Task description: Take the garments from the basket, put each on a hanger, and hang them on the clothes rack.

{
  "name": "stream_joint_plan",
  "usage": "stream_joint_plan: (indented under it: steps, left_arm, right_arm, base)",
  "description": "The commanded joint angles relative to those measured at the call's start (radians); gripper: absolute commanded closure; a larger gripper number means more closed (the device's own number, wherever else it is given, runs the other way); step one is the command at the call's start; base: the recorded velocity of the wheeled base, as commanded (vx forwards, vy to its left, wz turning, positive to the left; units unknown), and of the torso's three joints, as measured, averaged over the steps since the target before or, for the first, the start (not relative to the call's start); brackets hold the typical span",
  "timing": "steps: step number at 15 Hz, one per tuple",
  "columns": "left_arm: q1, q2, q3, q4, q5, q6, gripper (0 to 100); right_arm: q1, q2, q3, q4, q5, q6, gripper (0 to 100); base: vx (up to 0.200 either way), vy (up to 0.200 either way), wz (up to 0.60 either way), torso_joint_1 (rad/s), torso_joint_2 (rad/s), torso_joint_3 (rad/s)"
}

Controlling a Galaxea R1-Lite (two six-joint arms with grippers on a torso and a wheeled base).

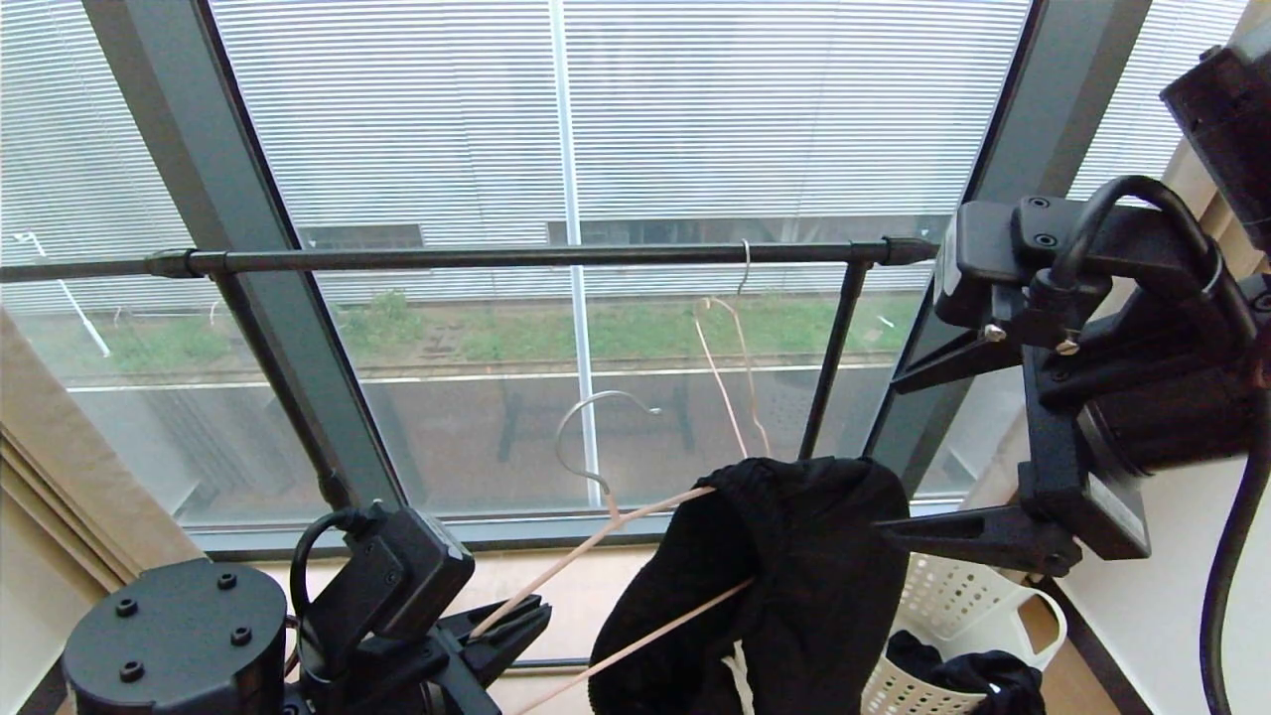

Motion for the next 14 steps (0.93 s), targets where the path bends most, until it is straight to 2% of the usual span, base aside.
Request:
stream_joint_plan:
  steps: [1,3,5,7,9,14]
  left_arm:
    - [-0.003,-0.003,0.001,0.000,0.001,0.000,100]
    - [-0.006,-0.003,0.002,0.000,0.001,0.000,100]
    - [-0.011,-0.004,0.007,0.000,0.001,0.000,100]
    - [-0.017,-0.003,0.008,-0.014,0.001,0.000,100]
    - [-0.017,-0.001,0.021,-0.048,-0.001,0.002,100]
    - [-0.018,-0.001,0.024,-0.053,-0.001,0.002,100]
  right_arm:
    - [-0.089,0.035,0.018,-0.010,0.105,-0.118,0]
    - [-0.153,0.089,0.016,-0.007,0.249,-0.284,0]
    - [-0.209,0.153,-0.004,-0.010,0.356,-0.403,0]
    - [-0.212,0.205,-0.038,-0.010,0.378,-0.416,0]
    - [-0.212,0.232,-0.053,-0.012,0.376,-0.416,0]
    - [-0.212,0.307,-0.122,-0.013,0.366,-0.400,0]
  base:
    - [0.000,0.000,0.00,0.000,0.00,0.000]
    - [0.000,0.000,0.00,0.000,0.00,0.000]
    - [0.000,0.000,0.00,0.000,0.00,0.000]
    - [0.000,0.000,0.00,0.000,0.00,0.000]
    - [0.000,0.000,0.00,0.000,0.00,0.000]
    - [0.000,0.000,0.00,0.000,0.00,0.000]
